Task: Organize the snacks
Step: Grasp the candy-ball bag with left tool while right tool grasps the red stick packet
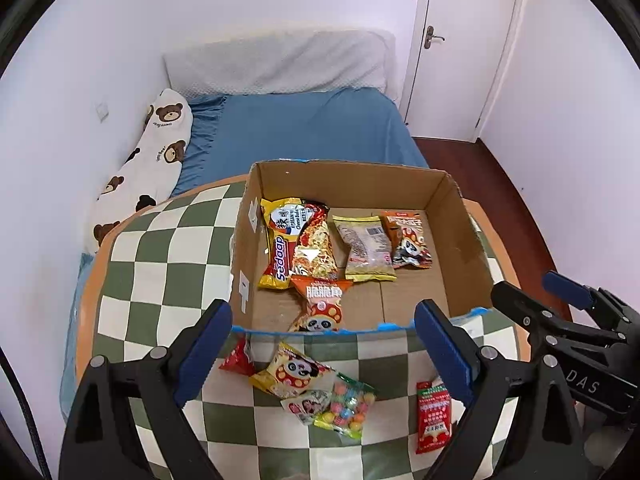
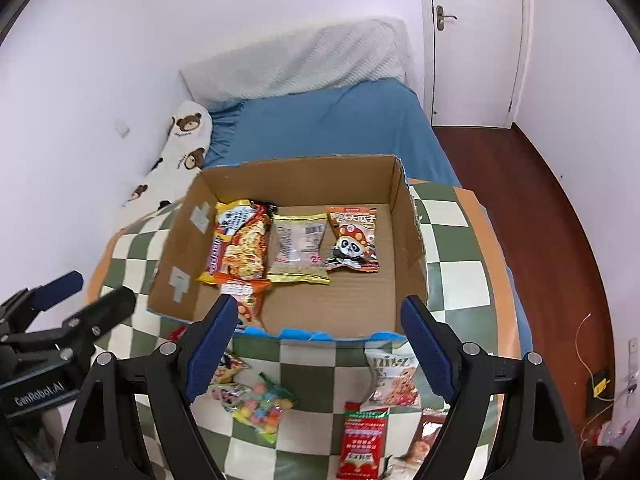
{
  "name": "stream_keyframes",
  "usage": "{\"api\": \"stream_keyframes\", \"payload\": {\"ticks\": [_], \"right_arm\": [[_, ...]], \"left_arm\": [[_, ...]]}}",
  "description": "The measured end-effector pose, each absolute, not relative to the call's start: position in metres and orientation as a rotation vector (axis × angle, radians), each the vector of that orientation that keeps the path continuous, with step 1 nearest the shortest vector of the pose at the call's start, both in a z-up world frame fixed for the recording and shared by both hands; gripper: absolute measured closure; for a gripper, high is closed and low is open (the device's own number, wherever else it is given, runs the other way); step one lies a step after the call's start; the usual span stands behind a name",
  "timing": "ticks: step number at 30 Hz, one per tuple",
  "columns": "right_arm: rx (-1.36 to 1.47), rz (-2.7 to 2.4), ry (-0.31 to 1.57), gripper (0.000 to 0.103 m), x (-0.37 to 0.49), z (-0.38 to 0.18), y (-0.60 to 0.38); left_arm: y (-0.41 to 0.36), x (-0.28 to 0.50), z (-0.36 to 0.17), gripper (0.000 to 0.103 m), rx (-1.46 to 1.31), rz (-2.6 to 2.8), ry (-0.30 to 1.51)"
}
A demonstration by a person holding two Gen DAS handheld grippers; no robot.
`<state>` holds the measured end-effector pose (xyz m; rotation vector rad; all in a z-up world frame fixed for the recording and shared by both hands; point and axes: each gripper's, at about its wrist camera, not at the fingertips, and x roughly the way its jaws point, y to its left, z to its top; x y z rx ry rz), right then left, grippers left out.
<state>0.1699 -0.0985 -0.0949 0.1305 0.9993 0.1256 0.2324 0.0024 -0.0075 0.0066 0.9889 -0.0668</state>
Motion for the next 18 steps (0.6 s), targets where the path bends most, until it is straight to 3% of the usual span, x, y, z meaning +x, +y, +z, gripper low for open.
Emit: {"api": "stream_keyframes", "payload": {"ticks": [7,18], "right_arm": [[0.219,0.112,1.073,0.017,0.136,-0.114,-0.11],[0.381,0.008,1.465,0.017,0.091,-0.277,-0.144]], "left_arm": [[0.015,0.211,-0.035,0.01,-0.034,-0.047,1.074],[0.01,0.19,-0.175,0.012,0.015,-0.057,1.419]]}}
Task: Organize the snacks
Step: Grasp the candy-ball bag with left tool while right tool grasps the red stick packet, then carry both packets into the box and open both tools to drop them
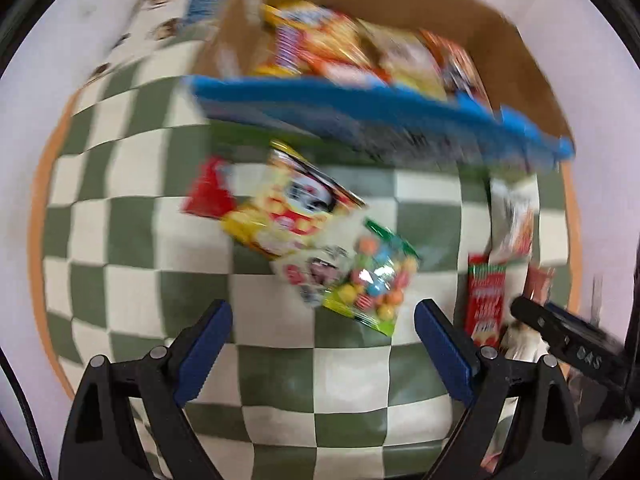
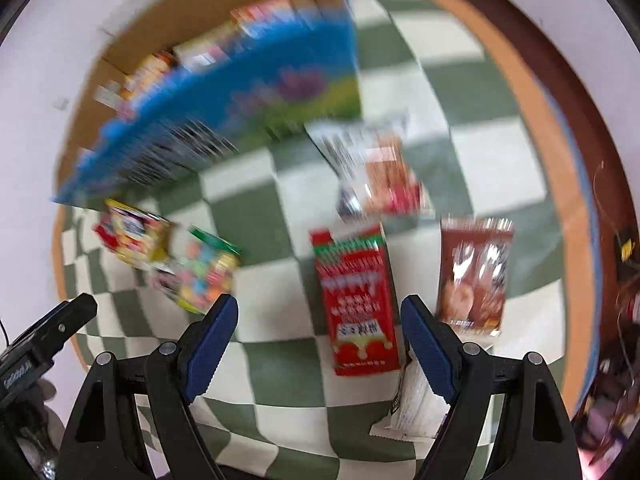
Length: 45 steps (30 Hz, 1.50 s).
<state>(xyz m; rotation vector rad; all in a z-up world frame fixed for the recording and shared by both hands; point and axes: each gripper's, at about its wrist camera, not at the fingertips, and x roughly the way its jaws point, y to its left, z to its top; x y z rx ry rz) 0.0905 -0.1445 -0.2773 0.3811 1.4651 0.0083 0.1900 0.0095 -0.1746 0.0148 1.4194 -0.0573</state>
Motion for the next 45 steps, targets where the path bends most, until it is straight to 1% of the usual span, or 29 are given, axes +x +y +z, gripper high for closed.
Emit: {"api": "stream_keyframes", "payload": {"ticks": [2,3,4,5,6,9,11,12,14,15,16,18,21,26,30,32,37,38,41,43,45], "right_arm": [[0.395,0.0,1.487,0.019,0.089,-0.297,-0.149],[0.397,-0.003,1.492,0.031,0.088,-0.303,-0.151],[0.397,-0.005,1.497,0.043,0.089,-0.309,-0.152],[0.392,0.007,1.508,0.046,0.09,-0.317,-0.152],[0.384,0.005,1.518,0.047,0.09,-0.322,-0.152],[0.371,0.016,1.55,0.047,0.088,-0.338,-0.152],[0.373,0.019,1.564,0.04,0.087,-0.347,-0.153],[0.369,0.035,1.572,0.034,0.087,-0.352,-0.152],[0.356,0.049,1.576,0.034,0.086,-0.363,-0.151],[0.351,0.051,1.575,0.034,0.085,-0.365,-0.151],[0.338,0.052,1.573,0.038,0.084,-0.367,-0.15],[0.321,0.024,1.559,0.046,0.08,-0.366,-0.151],[0.331,0.014,1.567,0.049,0.072,-0.365,-0.151],[0.398,0.054,1.66,0.049,0.048,-0.367,-0.147],[0.402,0.074,1.694,0.048,0.038,-0.373,-0.144],[0.422,0.067,1.701,0.046,0.037,-0.378,-0.144],[0.4,0.052,1.708,0.043,0.053,-0.385,-0.141],[0.38,0.052,1.712,0.043,0.055,-0.387,-0.137],[0.34,0.046,1.709,0.044,0.062,-0.392,-0.124],[0.314,0.038,1.698,0.05,0.061,-0.391,-0.119],[0.291,0.032,1.68,0.053,0.059,-0.387,-0.111]], "left_arm": [[-0.014,0.196,-0.192,0.016,0.077,-0.144,1.45],[-0.022,0.2,-0.199,0.02,0.098,-0.166,1.459],[-0.033,0.204,-0.207,0.03,0.131,-0.195,1.475],[-0.044,0.207,-0.217,0.037,0.164,-0.221,1.49],[-0.052,0.211,-0.226,0.041,0.196,-0.234,1.506],[-0.075,0.22,-0.259,0.039,0.304,-0.25,1.583],[-0.084,0.224,-0.276,0.039,0.394,-0.222,1.589],[-0.087,0.224,-0.281,0.039,0.412,-0.218,1.589],[-0.087,0.225,-0.285,0.04,0.396,-0.212,1.581],[-0.085,0.224,-0.285,0.05,0.384,-0.197,1.567],[-0.083,0.223,-0.283,0.054,0.377,-0.182,1.556],[-0.076,0.217,-0.279,0.055,0.315,-0.166,1.555],[-0.06,0.202,-0.28,0.055,0.179,-0.136,1.625],[-0.045,0.166,-0.287,0.054,0.079,-0.126,1.715],[-0.038,0.16,-0.3,0.048,0.036,-0.159,1.76],[-0.033,0.162,-0.309,0.046,0.007,-0.171,1.792],[-0.031,0.165,-0.31,0.047,0.013,-0.177,1.771],[-0.035,0.162,-0.306,0.047,0.025,-0.178,1.763],[-0.041,0.151,-0.3,0.055,0.044,-0.165,1.735],[-0.045,0.137,-0.298,0.057,0.034,-0.161,1.725],[-0.041,0.131,-0.289,0.058,0.027,-0.162,1.712]]}}
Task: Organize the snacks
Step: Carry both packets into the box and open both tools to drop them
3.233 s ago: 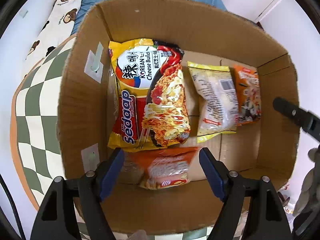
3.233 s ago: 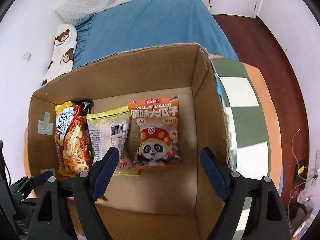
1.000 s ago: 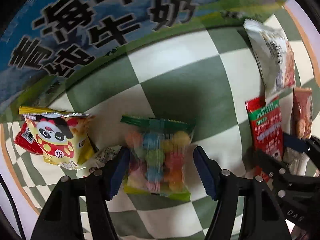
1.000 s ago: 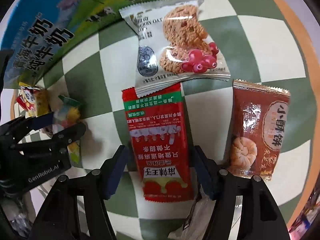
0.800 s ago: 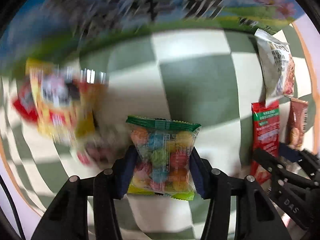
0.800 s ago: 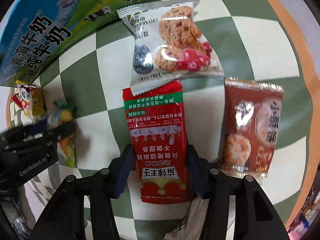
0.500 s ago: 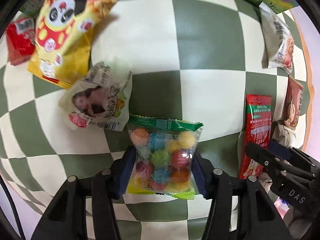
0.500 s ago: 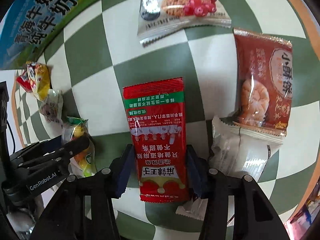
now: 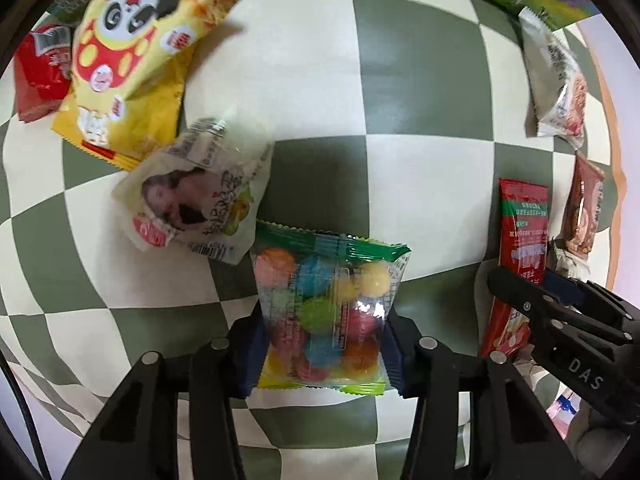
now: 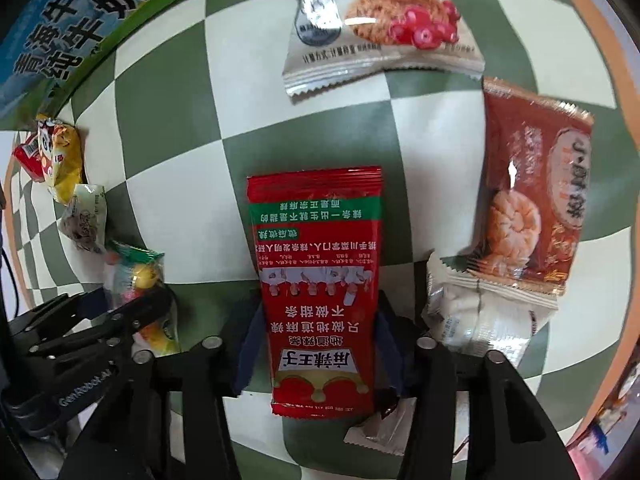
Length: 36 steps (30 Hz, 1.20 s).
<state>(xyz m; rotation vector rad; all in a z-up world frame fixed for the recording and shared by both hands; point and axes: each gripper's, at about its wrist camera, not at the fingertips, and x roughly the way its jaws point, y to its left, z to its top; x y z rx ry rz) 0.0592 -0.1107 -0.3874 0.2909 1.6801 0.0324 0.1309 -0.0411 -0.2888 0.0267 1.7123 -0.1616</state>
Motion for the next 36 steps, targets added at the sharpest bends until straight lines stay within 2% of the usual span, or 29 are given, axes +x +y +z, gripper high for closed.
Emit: {"api": "stream_keyframes", "payload": {"ticks": [6,10,14,18,23,29,36], "right_arm": [[0.367,0.052,1.625,0.054,0.043,-0.358,-0.117],[0.406,0.091,1.558,0.054,0.044,-0.323,-0.122],[0.436,0.14,1.46,0.054,0.067,-0.267,-0.121],[0.451,0.187,1.346,0.054,0.104,-0.211,-0.125],[0.393,0.219,1.212,0.054,0.156,-0.159,-0.131],[0.3,0.19,1.131,0.054,0.227,-0.146,-0.119],[0.214,0.149,1.166,0.054,0.286,-0.182,-0.101]], "left_arm": [[-0.037,0.13,-0.25,0.058,-0.003,-0.214,1.658],[-0.037,0.135,-0.202,0.058,-0.039,-0.26,1.582],[-0.03,0.156,-0.141,0.058,-0.101,-0.299,1.479],[-0.014,0.224,-0.083,0.058,-0.128,-0.295,1.373],[0.002,0.283,-0.051,0.058,-0.112,-0.214,1.259],[0.013,0.346,-0.066,0.058,-0.059,-0.116,1.27],[0.036,0.384,-0.131,0.058,-0.037,-0.023,1.389]]}}
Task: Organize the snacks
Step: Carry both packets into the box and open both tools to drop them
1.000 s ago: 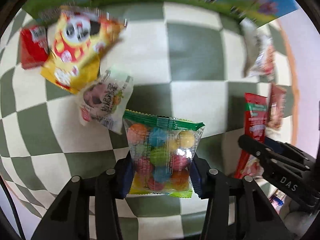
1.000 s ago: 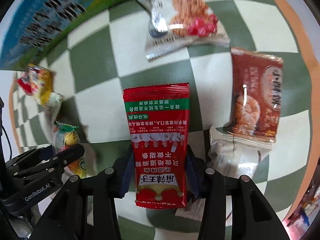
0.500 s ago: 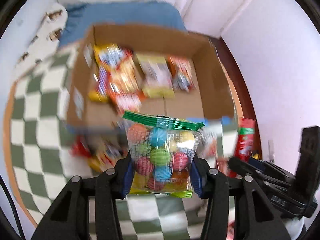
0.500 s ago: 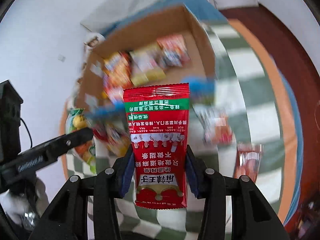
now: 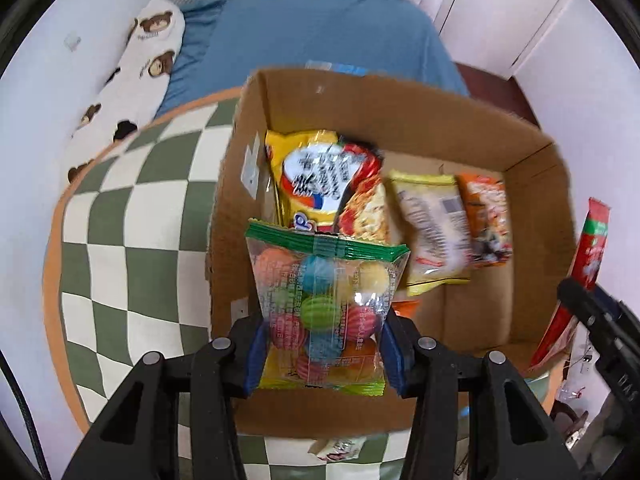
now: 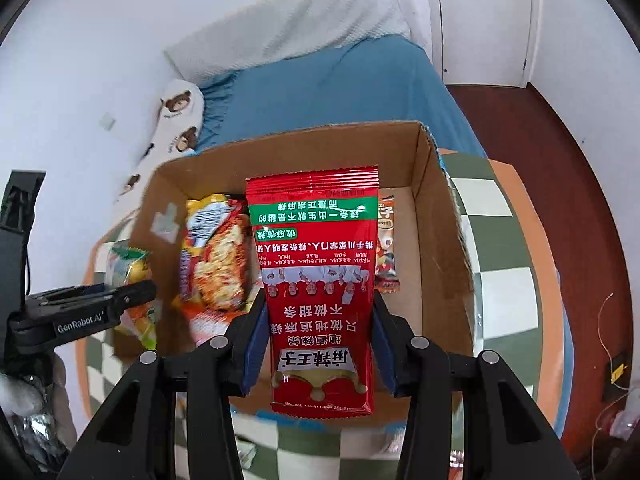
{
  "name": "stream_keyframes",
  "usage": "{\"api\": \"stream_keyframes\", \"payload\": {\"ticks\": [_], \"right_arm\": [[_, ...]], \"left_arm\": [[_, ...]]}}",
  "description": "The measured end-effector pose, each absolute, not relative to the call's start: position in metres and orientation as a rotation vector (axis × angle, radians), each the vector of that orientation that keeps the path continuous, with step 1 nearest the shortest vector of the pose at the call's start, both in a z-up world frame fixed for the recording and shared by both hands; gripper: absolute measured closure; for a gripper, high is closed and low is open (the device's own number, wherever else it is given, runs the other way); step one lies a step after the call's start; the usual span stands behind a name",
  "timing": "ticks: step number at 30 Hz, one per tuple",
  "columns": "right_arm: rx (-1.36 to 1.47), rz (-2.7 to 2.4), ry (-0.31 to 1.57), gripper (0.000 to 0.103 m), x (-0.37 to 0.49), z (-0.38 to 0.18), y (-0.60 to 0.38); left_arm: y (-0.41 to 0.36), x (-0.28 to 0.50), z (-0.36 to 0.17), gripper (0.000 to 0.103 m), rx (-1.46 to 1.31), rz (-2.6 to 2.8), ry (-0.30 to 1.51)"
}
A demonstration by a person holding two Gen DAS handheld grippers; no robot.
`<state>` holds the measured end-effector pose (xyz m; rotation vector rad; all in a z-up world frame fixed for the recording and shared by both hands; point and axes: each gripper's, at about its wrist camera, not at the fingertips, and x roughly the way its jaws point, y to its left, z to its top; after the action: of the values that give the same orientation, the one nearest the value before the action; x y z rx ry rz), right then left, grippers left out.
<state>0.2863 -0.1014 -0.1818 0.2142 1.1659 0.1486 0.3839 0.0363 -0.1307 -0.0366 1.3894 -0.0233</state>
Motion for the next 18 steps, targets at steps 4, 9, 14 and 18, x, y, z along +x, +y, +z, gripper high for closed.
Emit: {"api": "stream_keyframes", "payload": {"ticks": [4,9,14,18], "right_arm": [[0.227,0.131,1.212,0.054,0.304,-0.21,-0.104],[0.236,0.134,1.266,0.052,0.309,-0.235,-0.106],[0.218,0.128,1.365,0.024,0.306,-0.263,-0.105],[0.181,0.127,1.382,0.022,0.301,-0.268,-0.101]], "left_arm": [[0.044,0.385,-0.154,0.058,-0.063,-0.01,1.436],[0.045,0.378,-0.171,0.056,-0.065,-0.002,1.48],[0.041,0.373,-0.167,0.021,-0.092,-0.047,1.436],[0.035,0.373,-0.164,0.011,-0.068,-0.03,1.414]]}}
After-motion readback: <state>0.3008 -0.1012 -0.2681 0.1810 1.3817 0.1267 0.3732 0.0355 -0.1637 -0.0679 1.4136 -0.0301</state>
